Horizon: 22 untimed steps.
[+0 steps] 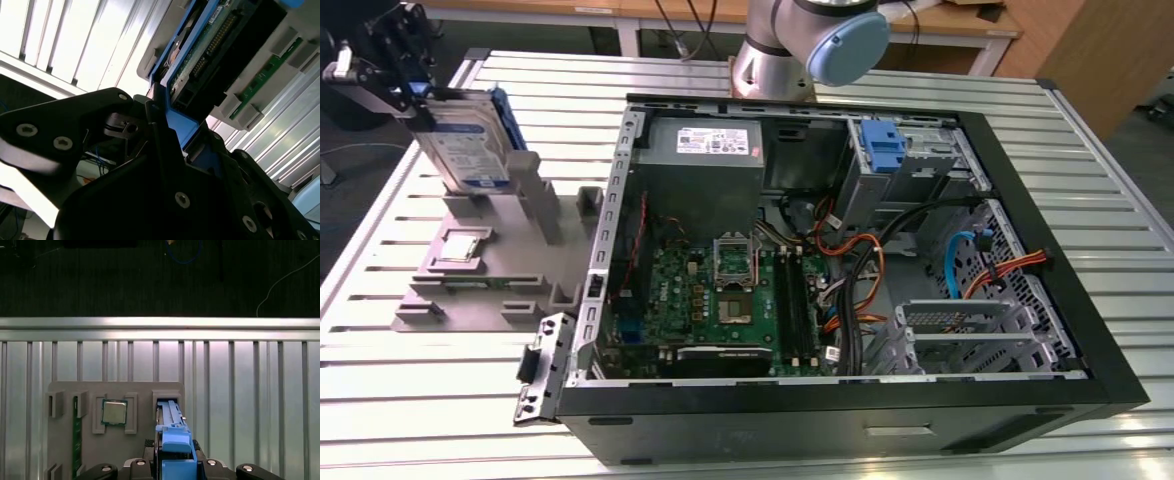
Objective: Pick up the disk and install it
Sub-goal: 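Pick up the disk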
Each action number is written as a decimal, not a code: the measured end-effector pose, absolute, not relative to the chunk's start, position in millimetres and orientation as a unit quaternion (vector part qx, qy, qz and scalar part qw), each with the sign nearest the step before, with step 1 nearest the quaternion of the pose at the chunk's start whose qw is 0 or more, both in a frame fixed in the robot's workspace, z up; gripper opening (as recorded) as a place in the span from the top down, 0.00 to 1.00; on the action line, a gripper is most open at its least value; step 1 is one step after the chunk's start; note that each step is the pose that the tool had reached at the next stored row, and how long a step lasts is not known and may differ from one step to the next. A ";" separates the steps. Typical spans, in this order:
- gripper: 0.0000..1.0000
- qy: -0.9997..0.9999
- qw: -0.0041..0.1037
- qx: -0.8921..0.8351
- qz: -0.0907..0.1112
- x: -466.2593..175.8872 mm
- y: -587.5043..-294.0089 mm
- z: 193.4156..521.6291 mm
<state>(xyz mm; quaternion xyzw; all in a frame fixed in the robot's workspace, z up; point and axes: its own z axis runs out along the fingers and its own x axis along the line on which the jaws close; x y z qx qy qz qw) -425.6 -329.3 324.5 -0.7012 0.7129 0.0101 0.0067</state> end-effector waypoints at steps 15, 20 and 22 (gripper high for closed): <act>0.63 0.713 0.006 -0.701 0.009 -425.5 -329.3 338.0; 0.63 0.713 0.006 -0.701 0.009 -425.6 -329.3 343.1; 0.63 0.713 0.006 -0.701 0.009 -425.6 -329.3 345.3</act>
